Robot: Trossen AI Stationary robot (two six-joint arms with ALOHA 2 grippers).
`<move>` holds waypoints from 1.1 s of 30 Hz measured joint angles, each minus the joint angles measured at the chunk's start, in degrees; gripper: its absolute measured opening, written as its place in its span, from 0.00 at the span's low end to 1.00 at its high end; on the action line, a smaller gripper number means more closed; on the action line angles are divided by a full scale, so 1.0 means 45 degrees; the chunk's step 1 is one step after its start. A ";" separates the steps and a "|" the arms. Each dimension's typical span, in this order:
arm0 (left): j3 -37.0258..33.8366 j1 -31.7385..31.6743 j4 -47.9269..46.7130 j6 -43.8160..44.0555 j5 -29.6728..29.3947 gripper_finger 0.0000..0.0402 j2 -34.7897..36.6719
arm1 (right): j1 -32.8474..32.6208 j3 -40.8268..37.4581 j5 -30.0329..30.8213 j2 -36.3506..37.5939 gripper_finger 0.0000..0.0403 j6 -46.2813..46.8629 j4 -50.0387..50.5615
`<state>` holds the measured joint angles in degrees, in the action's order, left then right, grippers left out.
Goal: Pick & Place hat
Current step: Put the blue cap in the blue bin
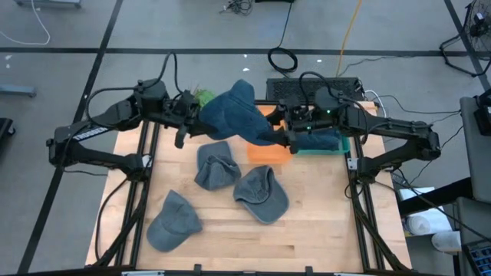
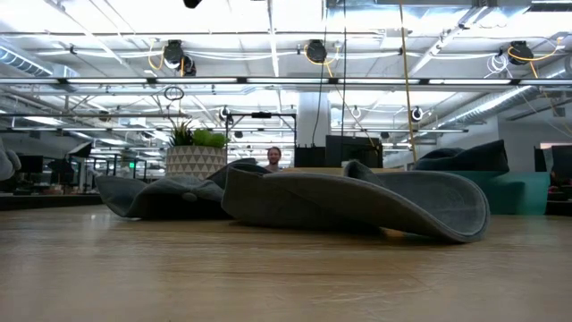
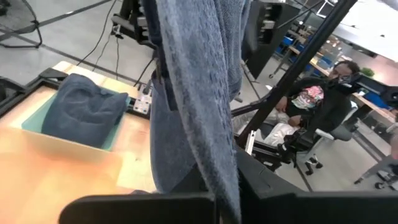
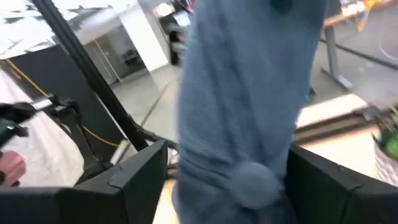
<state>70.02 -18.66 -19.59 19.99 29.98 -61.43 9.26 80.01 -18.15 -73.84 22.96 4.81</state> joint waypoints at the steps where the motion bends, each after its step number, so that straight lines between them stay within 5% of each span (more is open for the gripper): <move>1: 0.0000 0.0024 -0.0004 0.0000 0.0054 0.02 0.0025 | 0.0033 0.0000 0.0086 0.0057 0.69 -0.0005 0.0335; 11: 0.0000 0.0200 -0.0290 0.0019 0.0326 0.02 0.0336 | 0.0096 0.0005 0.0645 0.0233 0.69 0.0456 0.0680; 16: -0.0013 0.0205 -0.0833 0.0160 -0.0094 0.02 0.0118 | 0.0085 0.0005 -0.0324 0.0242 0.66 0.0516 0.0560; 28: 0.0000 0.0045 -0.0635 0.0292 -0.0320 0.02 0.0216 | 0.0005 0.0005 -0.1026 0.0241 0.08 0.0483 0.0519; 33: 0.0000 -0.0014 -0.0798 0.0755 0.0059 0.04 0.0214 | 0.0000 -0.0005 -0.1331 0.0345 0.03 0.0412 -0.0341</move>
<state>70.02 -18.72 -23.19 23.39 30.24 -60.47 9.26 79.99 -24.14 -72.29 24.81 3.28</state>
